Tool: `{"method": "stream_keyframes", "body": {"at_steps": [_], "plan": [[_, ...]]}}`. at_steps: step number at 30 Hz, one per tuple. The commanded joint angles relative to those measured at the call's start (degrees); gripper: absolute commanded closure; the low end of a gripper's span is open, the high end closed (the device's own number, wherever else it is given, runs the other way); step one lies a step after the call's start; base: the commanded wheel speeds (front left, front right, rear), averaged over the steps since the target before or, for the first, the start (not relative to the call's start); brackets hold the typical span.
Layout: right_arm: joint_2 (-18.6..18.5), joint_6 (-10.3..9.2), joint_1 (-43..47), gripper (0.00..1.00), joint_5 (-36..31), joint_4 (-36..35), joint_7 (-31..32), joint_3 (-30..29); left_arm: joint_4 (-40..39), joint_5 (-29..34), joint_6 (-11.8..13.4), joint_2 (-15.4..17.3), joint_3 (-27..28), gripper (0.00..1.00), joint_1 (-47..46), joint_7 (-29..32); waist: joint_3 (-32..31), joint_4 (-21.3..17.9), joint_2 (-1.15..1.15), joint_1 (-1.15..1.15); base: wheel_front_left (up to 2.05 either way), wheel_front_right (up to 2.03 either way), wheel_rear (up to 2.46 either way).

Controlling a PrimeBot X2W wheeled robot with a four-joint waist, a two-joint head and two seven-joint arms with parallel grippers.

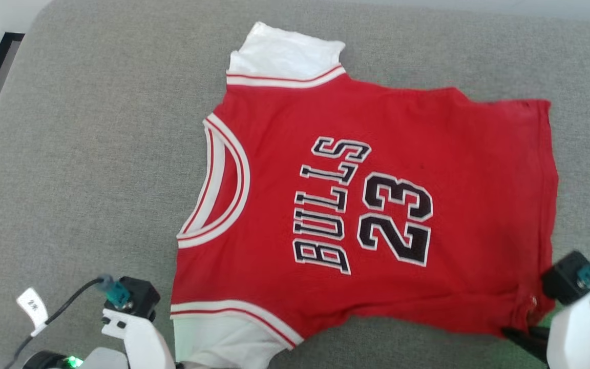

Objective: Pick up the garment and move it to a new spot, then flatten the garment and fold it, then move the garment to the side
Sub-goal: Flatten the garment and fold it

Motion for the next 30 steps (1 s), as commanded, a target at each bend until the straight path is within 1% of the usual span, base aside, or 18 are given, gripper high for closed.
{"method": "stream_keyframes", "body": {"at_steps": [1, 4, 7, 10, 11, 14, 15, 16, 19, 21, 24, 26, 30], "plan": [[0.38, -0.02, 2.49, 1.00, -0.15, -1.91, 0.41, -1.51, -1.21, 0.05, 0.82, 1.01, 0.19, 1.00, 0.81, 0.10, 0.27, -0.11, 0.00, 0.00, 0.00, 0.00, 0.00], [2.19, -0.02, 4.81, 1.00, -1.13, -3.99, -0.52, -5.14, -2.43, 0.61, 1.79, 2.78, 2.05, 1.00, -0.20, -1.17, 0.62, -0.38, 0.00, 0.00, 0.00, 0.00, 0.00], [4.23, -0.02, 4.45, 1.00, -2.38, -5.38, -0.94, -8.56, -3.74, 2.29, 1.97, 4.17, 4.31, 1.00, -3.09, -2.09, 0.88, -0.77, 0.00, 0.00, 0.00, 0.00, 0.00], [5.98, -0.02, 2.25, 1.00, -3.83, -6.25, -0.82, -11.15, -4.14, 4.32, 1.14, 5.76, 6.31, 1.00, -7.58, -1.35, 1.21, -1.13, 0.00, 0.00, 0.00, 0.00, 0.00], [6.31, -0.02, 1.25, 1.00, -4.43, -6.37, -0.72, -11.81, -4.05, 5.47, 0.51, 6.14, 6.74, 1.00, -9.44, -0.92, 1.38, -1.28, 0.00, 0.00, 0.00, 0.00, 0.00], [7.60, -0.02, -2.61, 1.00, -6.06, -6.08, -0.68, -13.20, -2.58, 7.90, -2.04, 5.66, 7.88, 1.00, -15.64, 0.80, 2.27, -1.84, 0.00, 0.00, 0.00, 0.00, 0.00], [7.60, -0.02, -2.61, 1.00, -6.06, -6.08, -0.68, -13.20, -2.58, 7.90, -2.04, 5.66, 7.88, 1.00, -15.64, 0.80, 2.27, -1.84, 0.00, 0.00, 0.00, 0.00, 0.00], [7.89, -0.02, -4.07, 1.00, -6.76, -5.88, -0.59, -13.37, -1.63, 9.14, -3.06, 5.36, 8.08, 1.00, -17.71, 1.29, 2.66, -2.05, 0.00, 0.00, 0.00, 0.00, 0.00], [8.75, -0.02, -8.93, 1.00, -8.88, -3.99, -0.49, -13.18, 2.88, 12.22, -6.93, 2.80, 7.74, 1.00, -24.17, 2.61, 3.91, -2.59, 0.00, 0.00, 0.00, 0.00, 0.00], [9.43, -0.03, -12.38, 1.00, -10.01, -1.78, -1.05, -12.16, 7.08, 13.43, -9.55, 0.12, 7.07, 1.00, -27.60, 3.09, 4.78, -2.96, 0.00, 0.00, 0.00, 0.00, 0.00], [9.70, -0.03, -16.61, 1.00, -12.07, 2.22, -1.42, -10.44, 14.74, 15.41, -13.61, -4.62, 5.62, 1.00, -32.37, 3.03, 6.16, -3.14, 0.00, 0.00, 0.00, 0.00, 0.00], [10.68, -0.02, -18.95, 1.00, -12.39, 4.75, -1.74, -9.09, 20.39, 16.32, -16.35, -7.83, 4.54, 1.00, -34.84, 2.62, 6.94, -3.29, 0.00, 0.00, 0.00, 0.00, 0.00], [11.98, -0.03, -22.53, 1.00, -12.79, 10.01, -1.27, -5.87, 31.84, 15.13, -21.35, -13.82, 2.96, 1.00, -37.93, 2.19, 8.15, -3.93, 0.00, 0.00, 0.00, 0.00, 0.00]]}}
